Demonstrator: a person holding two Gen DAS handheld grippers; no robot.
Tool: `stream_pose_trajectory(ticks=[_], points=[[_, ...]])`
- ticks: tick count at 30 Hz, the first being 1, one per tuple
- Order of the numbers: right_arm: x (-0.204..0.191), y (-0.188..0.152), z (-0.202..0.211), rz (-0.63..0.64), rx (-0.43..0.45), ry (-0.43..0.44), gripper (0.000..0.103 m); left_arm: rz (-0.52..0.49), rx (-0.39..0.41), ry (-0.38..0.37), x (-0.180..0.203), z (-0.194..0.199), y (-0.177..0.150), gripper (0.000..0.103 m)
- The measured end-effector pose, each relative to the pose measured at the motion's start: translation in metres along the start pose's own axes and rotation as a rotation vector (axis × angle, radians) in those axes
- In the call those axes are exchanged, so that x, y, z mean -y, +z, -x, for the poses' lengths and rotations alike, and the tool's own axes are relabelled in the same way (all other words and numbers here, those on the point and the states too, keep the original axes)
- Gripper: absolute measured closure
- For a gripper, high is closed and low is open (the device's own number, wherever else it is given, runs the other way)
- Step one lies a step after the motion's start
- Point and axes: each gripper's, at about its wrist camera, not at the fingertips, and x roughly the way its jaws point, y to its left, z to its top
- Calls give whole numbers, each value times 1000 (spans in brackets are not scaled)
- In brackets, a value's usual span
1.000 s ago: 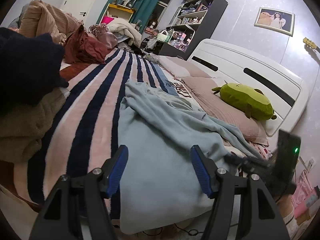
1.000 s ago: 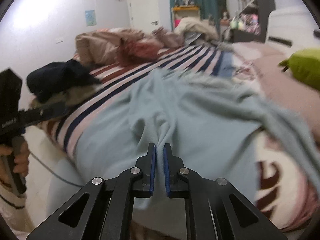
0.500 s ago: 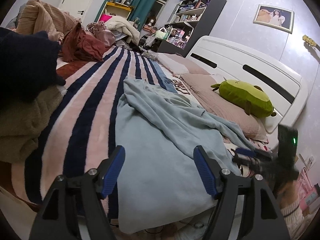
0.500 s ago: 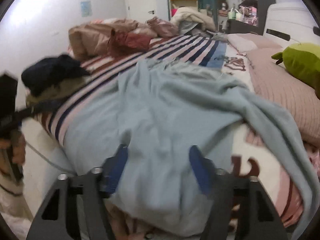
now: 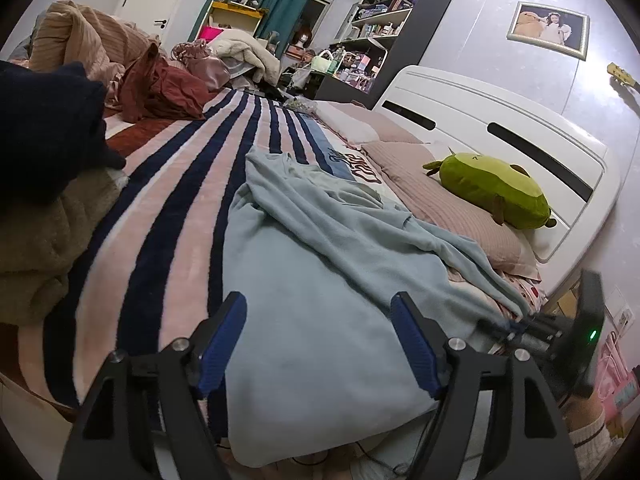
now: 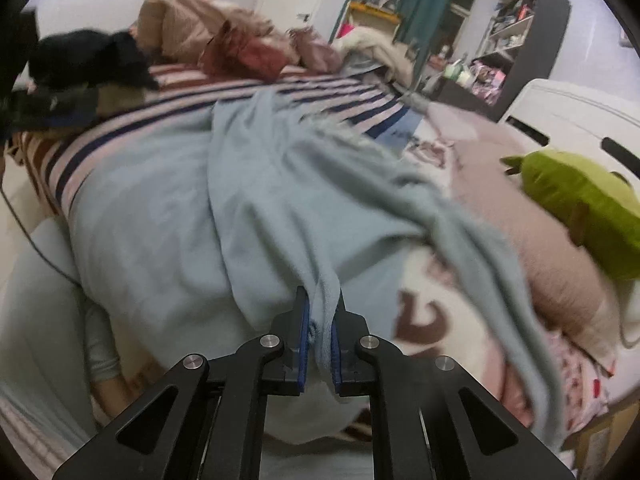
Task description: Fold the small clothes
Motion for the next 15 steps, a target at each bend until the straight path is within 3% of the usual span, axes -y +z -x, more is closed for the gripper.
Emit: stream_pose_trajectory(ticks=[2, 6, 9, 11, 13, 15], points=[[9, 6, 1, -29, 10, 19, 100, -4, 2, 10, 1, 0, -1, 31], [13, -4, -20, -102, -76, 113, 94, -13, 7, 63, 3, -3, 0, 22], [23, -14, -29, -192, -101, 160, 78, -40, 17, 116, 5, -3, 1, 20], [42, -20, -19, -294, -56, 223, 51, -70, 41, 153, 8, -1, 2, 13], [68, -27, -6, -410, 7, 236, 35, -114, 84, 161, 12, 2, 3, 10], [96, -37, 7, -497, 56, 170, 34, -153, 122, 202, 19, 2, 5, 7]])
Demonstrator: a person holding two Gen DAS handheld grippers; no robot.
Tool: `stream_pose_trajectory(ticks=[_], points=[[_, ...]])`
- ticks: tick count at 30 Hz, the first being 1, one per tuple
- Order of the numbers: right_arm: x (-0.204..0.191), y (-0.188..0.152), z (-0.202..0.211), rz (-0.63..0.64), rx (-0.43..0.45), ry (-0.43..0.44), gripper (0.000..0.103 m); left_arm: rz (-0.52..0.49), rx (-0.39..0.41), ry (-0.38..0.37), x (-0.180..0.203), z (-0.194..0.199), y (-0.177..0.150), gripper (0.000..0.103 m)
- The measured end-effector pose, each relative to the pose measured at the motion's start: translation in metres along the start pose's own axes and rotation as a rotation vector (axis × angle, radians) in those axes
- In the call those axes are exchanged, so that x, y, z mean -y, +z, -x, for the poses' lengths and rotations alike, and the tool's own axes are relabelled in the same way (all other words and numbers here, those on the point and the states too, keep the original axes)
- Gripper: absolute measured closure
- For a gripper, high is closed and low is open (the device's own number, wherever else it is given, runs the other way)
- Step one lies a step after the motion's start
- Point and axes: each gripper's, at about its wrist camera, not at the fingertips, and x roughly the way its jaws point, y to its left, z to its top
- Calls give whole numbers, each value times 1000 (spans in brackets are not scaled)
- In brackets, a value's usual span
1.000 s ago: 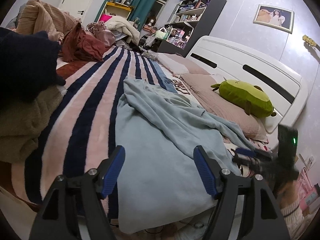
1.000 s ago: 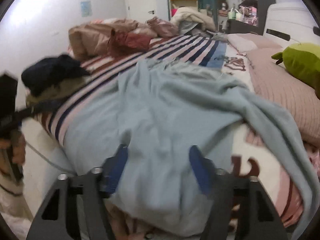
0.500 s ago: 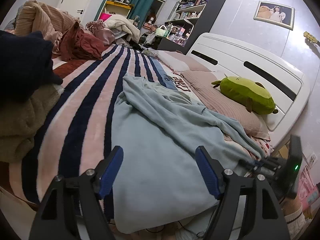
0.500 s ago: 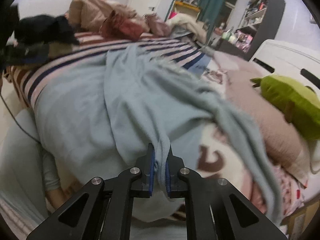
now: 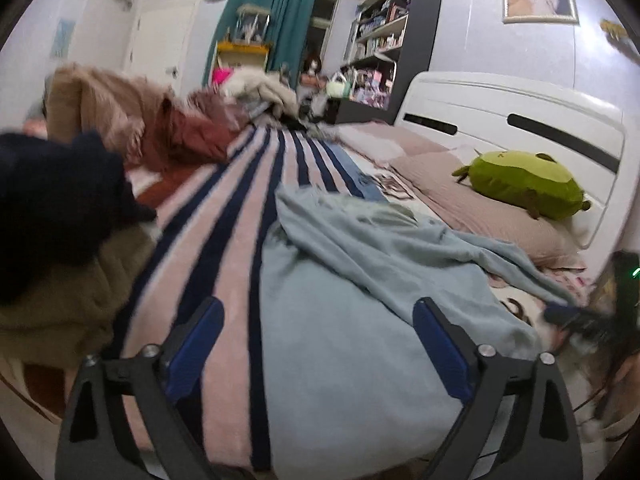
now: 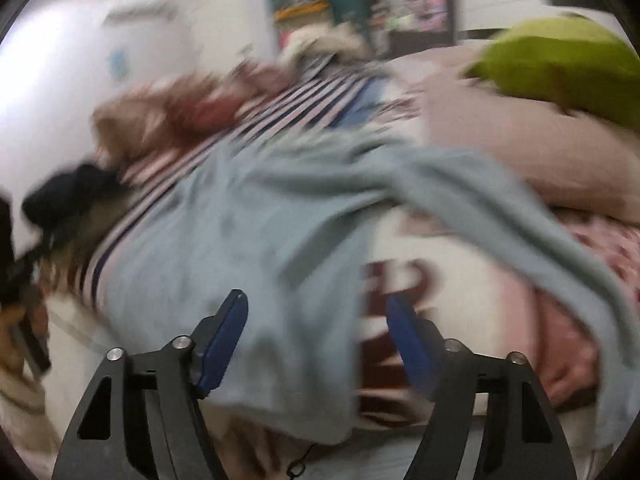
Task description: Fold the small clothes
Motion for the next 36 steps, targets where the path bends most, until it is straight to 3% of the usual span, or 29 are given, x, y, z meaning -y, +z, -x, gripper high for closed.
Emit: stream_pose_trajectory(ticks=[4, 7, 10, 14, 16, 18, 19, 22, 26, 30, 32, 36], points=[[47, -1, 25, -67, 65, -167, 33, -54, 26, 16, 12, -5, 6, 7], [74, -4, 35, -14, 74, -345, 28, -90, 4, 1, 26, -12, 11, 7], [101, -3, 33, 26, 34, -492, 24, -121, 26, 16, 39, -14, 14, 1], [136, -8, 24, 14, -43, -573, 20, -160, 52, 30, 59, -14, 19, 1], [150, -12, 18, -23, -67, -552, 21, -164, 59, 39, 65, -15, 21, 1], [159, -21, 13, -51, -76, -480, 42, -166, 55, 60, 69, -18, 23, 1], [158, -24, 13, -55, -67, -448, 60, -164, 49, 63, 70, -20, 24, 1], [149, -28, 17, -28, -24, -424, 91, -130, 22, 44, 73, -24, 29, 1], [139, -22, 31, -51, 40, -369, 96, -130, 34, 58, 79, -23, 37, 1], [130, -7, 55, -89, 130, -245, 96, -137, 45, 46, 82, -22, 42, 1], [118, 2, 66, -66, 177, -229, 96, -130, 44, 38, 80, -21, 41, 1], [76, 37, 87, 8, 271, -98, 96, -113, 38, 11, 71, -21, 38, 1]])
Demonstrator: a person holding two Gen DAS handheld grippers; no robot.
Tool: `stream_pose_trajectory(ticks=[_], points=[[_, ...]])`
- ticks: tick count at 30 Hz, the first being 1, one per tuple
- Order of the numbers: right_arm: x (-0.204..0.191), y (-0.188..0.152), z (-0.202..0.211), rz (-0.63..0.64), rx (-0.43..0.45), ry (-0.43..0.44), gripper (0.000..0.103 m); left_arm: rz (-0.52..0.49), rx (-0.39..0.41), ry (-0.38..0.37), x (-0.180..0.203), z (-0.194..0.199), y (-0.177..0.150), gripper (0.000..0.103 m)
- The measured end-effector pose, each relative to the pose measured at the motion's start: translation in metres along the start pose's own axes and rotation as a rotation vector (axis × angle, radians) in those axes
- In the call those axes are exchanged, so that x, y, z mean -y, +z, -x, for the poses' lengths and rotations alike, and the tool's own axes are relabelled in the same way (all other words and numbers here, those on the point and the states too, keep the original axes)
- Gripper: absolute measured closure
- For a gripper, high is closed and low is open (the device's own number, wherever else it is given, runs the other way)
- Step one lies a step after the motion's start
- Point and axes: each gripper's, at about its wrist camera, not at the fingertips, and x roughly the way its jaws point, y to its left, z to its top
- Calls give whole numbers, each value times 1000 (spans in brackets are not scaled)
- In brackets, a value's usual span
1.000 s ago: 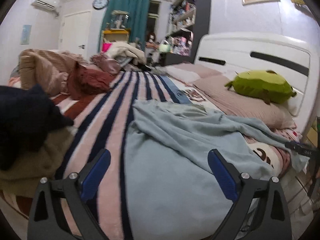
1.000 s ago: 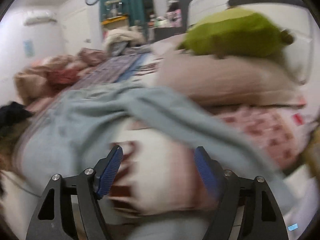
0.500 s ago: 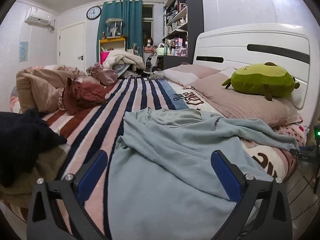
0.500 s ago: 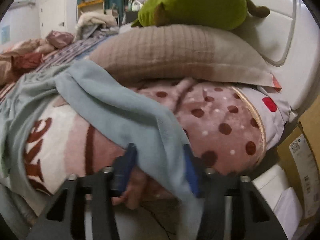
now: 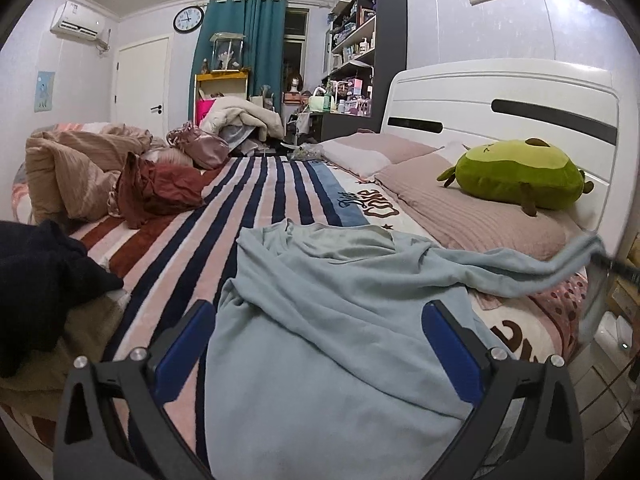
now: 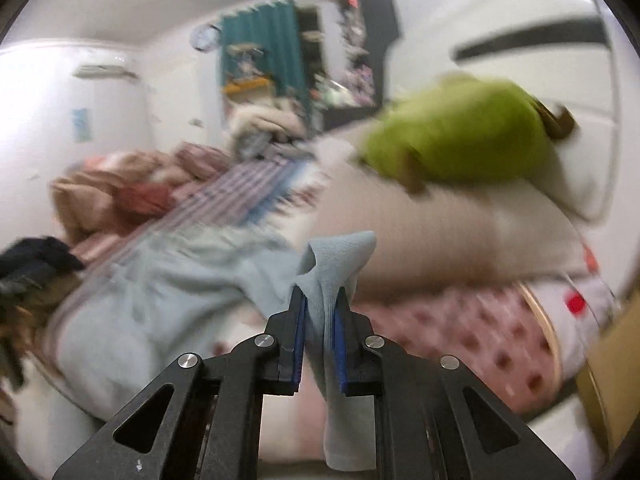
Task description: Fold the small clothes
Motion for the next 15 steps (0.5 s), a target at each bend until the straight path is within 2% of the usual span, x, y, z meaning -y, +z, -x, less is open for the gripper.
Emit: stream_pose_trajectory(ticks=[4, 7, 11, 15], points=[[-55, 28, -7, 42, 7, 221, 96, 37, 4, -42, -14, 9, -5, 1], [-106, 32, -34, 38, -61, 415, 95, 24, -5, -55, -22, 17, -10, 1], [-171, 13, -89, 6, -229, 586, 94, 24, -9, -55, -40, 29, -19, 1], [-227, -35, -142, -26, -432, 658, 90, 63, -25, -61, -62, 35, -28, 1]])
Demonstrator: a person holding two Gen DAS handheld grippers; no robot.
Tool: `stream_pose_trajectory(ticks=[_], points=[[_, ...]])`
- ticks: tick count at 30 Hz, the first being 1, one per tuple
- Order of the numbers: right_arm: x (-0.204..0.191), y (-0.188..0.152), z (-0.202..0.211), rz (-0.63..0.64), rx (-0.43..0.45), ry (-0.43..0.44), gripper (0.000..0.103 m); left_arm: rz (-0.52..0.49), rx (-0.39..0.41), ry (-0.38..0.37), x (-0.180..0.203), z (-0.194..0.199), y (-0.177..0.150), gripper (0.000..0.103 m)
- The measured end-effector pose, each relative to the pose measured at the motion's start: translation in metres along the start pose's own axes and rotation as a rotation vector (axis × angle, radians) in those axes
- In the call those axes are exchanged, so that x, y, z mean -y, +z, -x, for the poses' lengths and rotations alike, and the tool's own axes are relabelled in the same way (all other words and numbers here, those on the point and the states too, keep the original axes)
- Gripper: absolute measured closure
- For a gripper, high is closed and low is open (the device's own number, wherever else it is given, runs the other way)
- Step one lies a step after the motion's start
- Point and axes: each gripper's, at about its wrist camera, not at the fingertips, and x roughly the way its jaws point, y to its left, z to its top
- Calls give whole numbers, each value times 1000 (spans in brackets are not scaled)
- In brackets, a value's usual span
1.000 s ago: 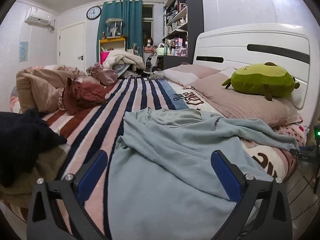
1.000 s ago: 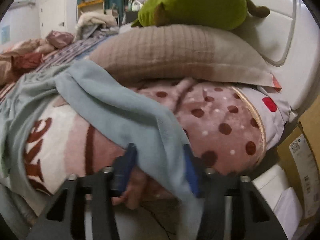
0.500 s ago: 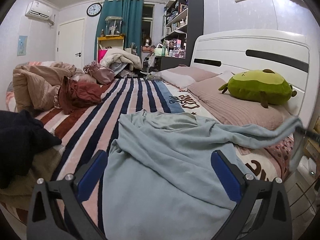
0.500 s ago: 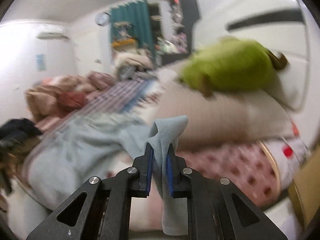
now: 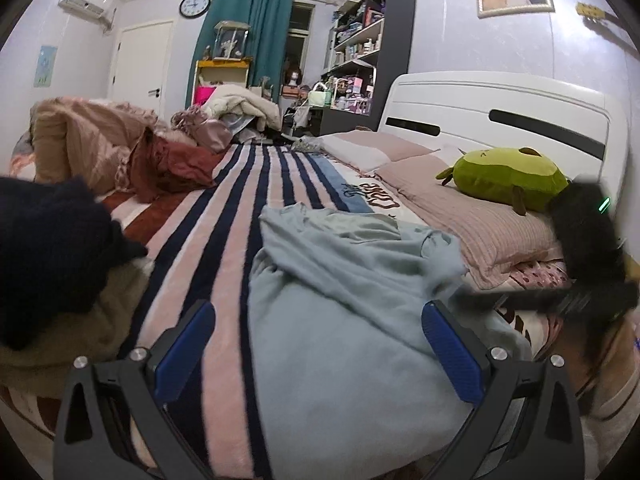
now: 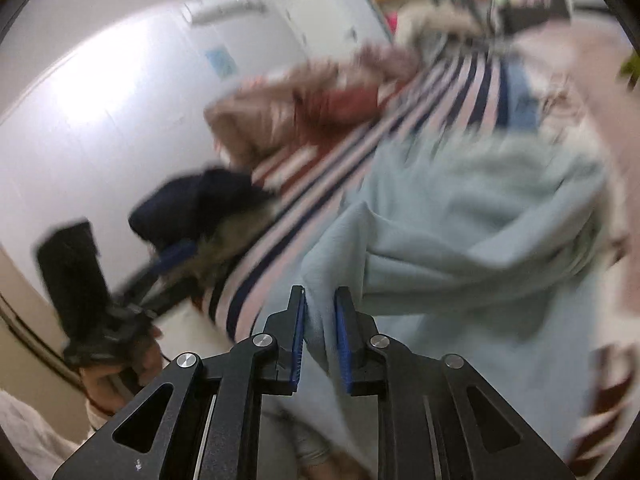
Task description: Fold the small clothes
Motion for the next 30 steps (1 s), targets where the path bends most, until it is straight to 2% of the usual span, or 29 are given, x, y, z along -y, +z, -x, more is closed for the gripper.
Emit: stream_pose_trajectory(ticks=[4, 7, 8, 10, 16, 20, 23, 25, 27, 30], points=[[1, -21, -47, -38, -137, -7, 76, 38, -9, -11, -17, 4, -8, 1], [7, -21, -47, -58, -144, 11, 63, 65, -27, -53, -21, 2, -14, 1], [7, -19, -38, -55, -124, 12, 57, 72, -40, -72, -20, -2, -16, 1], [11, -16, -14, -43, -70, -6, 51, 75, -65, -113, -14, -8, -20, 1], [35, -12, 59, -71, 97, -151, 49, 27, -147, -261, 35, -30, -31, 1], [57, -25, 90, -148, 165, -131, 49, -21, -238, -343, 80, -53, -46, 1], [68, -35, 103, -168, 180, -117, 49, -63, -280, -385, 104, -65, -59, 1], [71, -41, 101, -180, 181, -111, 49, -89, -307, -343, 113, -73, -66, 3], [76, -46, 101, -195, 182, -98, 49, -116, -308, -262, 118, -78, -69, 12], [82, -52, 104, -212, 181, -80, 49, -145, -297, -164, 118, -77, -67, 42]])
